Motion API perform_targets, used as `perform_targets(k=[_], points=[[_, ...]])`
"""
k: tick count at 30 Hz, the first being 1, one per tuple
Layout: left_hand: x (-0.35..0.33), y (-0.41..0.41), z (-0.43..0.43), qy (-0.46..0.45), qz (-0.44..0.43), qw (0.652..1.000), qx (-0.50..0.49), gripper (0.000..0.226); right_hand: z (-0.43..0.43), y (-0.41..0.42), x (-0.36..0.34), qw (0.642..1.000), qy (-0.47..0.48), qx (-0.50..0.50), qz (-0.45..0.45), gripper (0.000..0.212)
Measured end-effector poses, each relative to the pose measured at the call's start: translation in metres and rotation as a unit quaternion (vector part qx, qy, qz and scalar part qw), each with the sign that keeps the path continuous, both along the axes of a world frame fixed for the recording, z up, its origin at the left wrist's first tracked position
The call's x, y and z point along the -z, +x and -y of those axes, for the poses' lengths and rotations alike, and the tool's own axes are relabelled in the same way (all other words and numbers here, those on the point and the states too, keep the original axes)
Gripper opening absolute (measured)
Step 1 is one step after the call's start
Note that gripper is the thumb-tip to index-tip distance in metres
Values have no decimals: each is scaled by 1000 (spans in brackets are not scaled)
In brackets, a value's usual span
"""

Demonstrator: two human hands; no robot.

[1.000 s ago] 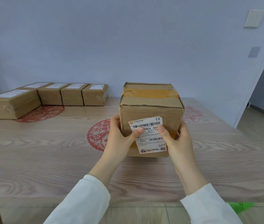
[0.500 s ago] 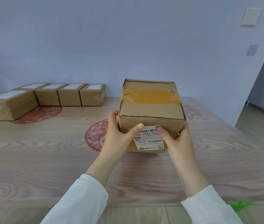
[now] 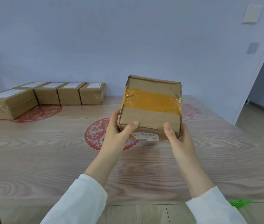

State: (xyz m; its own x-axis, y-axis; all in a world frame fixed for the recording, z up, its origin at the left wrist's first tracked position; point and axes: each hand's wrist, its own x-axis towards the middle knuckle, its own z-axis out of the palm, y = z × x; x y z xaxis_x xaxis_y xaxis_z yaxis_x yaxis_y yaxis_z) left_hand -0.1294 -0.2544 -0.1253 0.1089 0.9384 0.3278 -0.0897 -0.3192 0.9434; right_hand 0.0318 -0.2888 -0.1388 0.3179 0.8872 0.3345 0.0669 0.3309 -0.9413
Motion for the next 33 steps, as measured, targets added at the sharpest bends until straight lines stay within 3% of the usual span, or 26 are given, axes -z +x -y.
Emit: perform_targets(k=[4,7,11,14,17,20,24,29,33], points=[[-2,-1,-1,-7,-6,1000,-9,42,-1,3,2,1000,-4,-6,5,30],[1,-2,-3,-26,-16,999,-20,39,-2,5,0,1000,-9,-22,4,38],[6,-2,-2,-27,-23,999,-23,52,-1,7,0,1000,-11,-3,13,52],[5,-1,1,-21,-20,999,-23,72,-1,7,4,999,-10,8,40,30],[5,-2,0,-17,-48,998,-28,83,-1,8,6,998,-5,12,68,32],[8,-4,2,-25,-66,997,-14,82,0,8,6,998,3,24,61,36],[9,-2,3,-30,-62,998,-15,80,-1,8,6,996,12,49,76,19],[13,-3,1,-18,-51,998,-31,44,2,7,10,998,15,24,59,23],[14,-3,3,-5,-66,997,-28,61,-1,8,10,996,12,53,76,11]])
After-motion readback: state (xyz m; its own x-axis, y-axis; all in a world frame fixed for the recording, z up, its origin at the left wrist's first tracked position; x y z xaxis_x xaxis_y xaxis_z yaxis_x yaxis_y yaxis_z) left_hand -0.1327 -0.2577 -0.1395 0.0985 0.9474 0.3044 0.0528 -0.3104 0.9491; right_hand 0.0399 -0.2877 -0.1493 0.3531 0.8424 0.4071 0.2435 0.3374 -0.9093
